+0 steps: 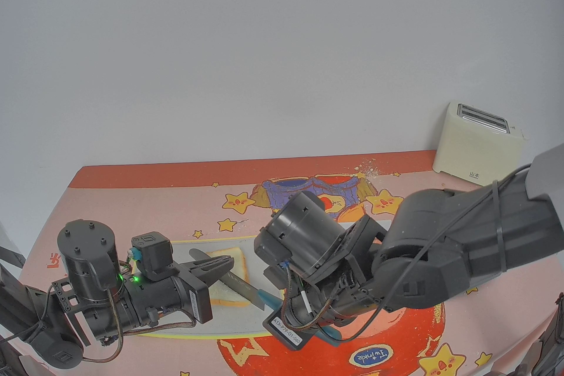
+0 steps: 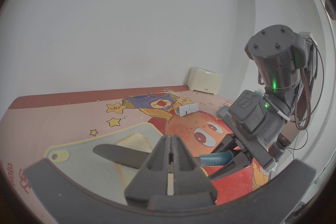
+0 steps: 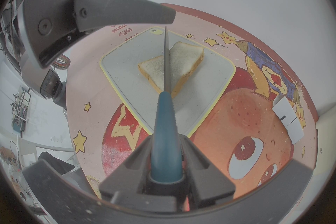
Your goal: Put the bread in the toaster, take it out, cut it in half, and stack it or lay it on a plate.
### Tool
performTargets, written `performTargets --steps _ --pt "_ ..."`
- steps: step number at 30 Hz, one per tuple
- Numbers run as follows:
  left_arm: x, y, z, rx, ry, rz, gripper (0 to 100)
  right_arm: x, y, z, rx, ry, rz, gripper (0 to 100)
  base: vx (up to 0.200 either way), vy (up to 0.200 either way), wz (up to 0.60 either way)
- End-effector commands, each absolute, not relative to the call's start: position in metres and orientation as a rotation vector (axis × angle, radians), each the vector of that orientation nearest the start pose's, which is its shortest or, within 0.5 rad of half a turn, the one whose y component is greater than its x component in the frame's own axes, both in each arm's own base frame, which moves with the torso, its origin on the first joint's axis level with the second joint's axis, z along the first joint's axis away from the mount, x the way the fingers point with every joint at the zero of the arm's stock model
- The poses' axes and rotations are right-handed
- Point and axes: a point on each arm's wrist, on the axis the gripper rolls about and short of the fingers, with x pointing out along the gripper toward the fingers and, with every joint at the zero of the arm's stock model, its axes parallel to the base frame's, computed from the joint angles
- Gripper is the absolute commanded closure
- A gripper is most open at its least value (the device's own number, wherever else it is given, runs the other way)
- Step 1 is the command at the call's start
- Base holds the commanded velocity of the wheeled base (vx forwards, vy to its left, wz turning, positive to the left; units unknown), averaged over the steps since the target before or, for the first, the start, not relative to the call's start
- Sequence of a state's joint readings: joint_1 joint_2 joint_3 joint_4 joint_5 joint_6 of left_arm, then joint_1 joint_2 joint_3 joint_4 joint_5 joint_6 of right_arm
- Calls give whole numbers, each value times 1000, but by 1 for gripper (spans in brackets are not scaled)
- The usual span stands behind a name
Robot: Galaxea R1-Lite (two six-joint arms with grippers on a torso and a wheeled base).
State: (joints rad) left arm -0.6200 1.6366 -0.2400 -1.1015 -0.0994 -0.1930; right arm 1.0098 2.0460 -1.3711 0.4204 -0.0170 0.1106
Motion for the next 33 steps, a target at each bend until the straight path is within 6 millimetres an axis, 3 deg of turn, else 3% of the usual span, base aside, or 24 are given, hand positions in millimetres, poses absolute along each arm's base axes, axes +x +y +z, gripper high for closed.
performTargets --steps 1,12,22,33 --pt "180 -131 111 -107 355 -683 100 201 309 125 -454 1038 818 100 0 0 0" --pt "182 -133 112 -108 352 -688 100 206 305 124 -414 1072 858 100 0 0 0" --pt "196 -144 86 -99 365 -687 100 206 304 121 -415 1084 859 100 0 0 0" --pt "191 -140 71 -95 386 -680 100 207 305 121 -415 1082 858 100 0 0 0"
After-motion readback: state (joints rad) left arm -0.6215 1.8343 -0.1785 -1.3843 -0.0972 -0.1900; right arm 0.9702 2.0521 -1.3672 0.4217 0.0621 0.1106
